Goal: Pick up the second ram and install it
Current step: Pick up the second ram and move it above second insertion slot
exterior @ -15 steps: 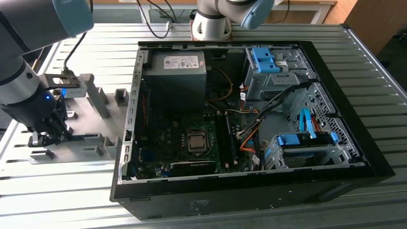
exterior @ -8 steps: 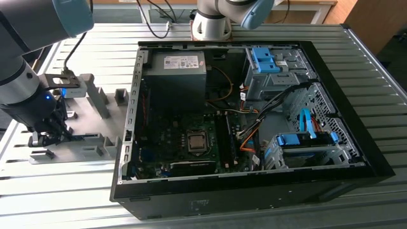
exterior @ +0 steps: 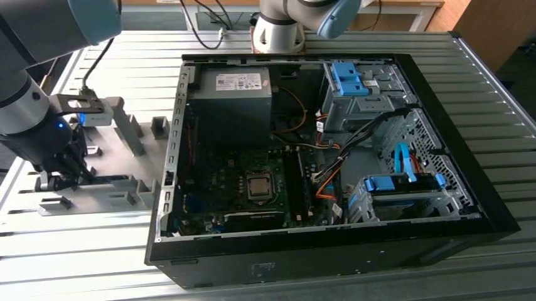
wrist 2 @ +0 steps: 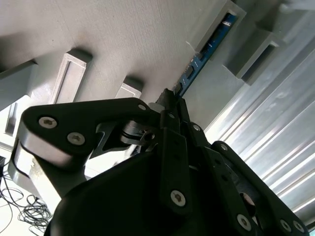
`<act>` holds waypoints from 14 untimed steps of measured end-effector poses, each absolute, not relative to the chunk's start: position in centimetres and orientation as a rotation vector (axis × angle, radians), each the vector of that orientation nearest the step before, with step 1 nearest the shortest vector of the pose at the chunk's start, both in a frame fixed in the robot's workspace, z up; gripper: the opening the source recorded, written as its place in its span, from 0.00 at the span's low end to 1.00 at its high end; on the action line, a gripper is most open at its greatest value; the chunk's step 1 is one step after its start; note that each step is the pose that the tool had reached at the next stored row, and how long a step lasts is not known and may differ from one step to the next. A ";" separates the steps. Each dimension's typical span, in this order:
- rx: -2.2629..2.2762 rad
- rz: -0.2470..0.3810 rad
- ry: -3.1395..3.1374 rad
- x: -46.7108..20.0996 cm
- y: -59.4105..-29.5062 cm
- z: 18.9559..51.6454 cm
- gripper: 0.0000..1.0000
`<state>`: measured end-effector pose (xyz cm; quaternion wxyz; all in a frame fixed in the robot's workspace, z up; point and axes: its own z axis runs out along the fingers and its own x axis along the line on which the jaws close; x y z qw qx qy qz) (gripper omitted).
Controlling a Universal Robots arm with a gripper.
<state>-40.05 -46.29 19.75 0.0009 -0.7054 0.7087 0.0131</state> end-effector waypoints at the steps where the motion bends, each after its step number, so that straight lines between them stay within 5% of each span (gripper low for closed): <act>1: -2.215 0.041 2.225 -40.0 -46.3 19.9 0.14; 14: -2.215 0.041 2.225 -40.1 -46.3 20.6 0.14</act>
